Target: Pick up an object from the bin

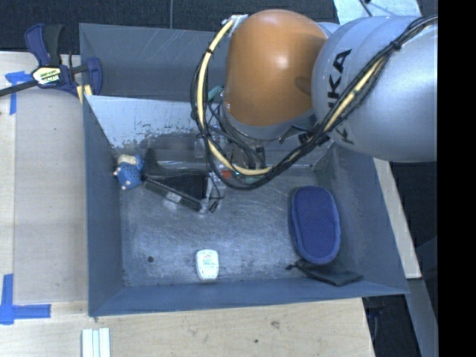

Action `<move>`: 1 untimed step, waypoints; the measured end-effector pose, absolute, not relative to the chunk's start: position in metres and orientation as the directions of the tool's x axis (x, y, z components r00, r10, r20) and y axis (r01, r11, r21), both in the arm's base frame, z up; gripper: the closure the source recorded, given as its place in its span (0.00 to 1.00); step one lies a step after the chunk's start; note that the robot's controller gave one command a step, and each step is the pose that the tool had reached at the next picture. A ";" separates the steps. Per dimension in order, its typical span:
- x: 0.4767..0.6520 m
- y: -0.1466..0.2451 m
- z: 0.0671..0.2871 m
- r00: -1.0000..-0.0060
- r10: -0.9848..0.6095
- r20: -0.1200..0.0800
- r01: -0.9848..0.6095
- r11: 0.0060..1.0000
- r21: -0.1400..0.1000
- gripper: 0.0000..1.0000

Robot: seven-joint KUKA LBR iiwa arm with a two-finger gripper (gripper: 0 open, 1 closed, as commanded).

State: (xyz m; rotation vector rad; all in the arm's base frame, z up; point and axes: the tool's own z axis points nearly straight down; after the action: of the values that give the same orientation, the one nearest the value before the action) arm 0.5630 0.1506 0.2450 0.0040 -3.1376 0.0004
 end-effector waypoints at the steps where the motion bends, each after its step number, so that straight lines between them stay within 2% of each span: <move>1: 0.587 0.129 0.118 -1.000 -0.021 0.003 -0.021 1.000 -0.001 0.00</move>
Offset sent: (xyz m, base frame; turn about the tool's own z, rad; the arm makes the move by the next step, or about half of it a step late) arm 0.0237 -0.0209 -0.1228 -0.0193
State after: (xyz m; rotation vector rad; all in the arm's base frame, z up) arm 0.5866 0.1285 0.1178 0.0328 -3.1389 0.0010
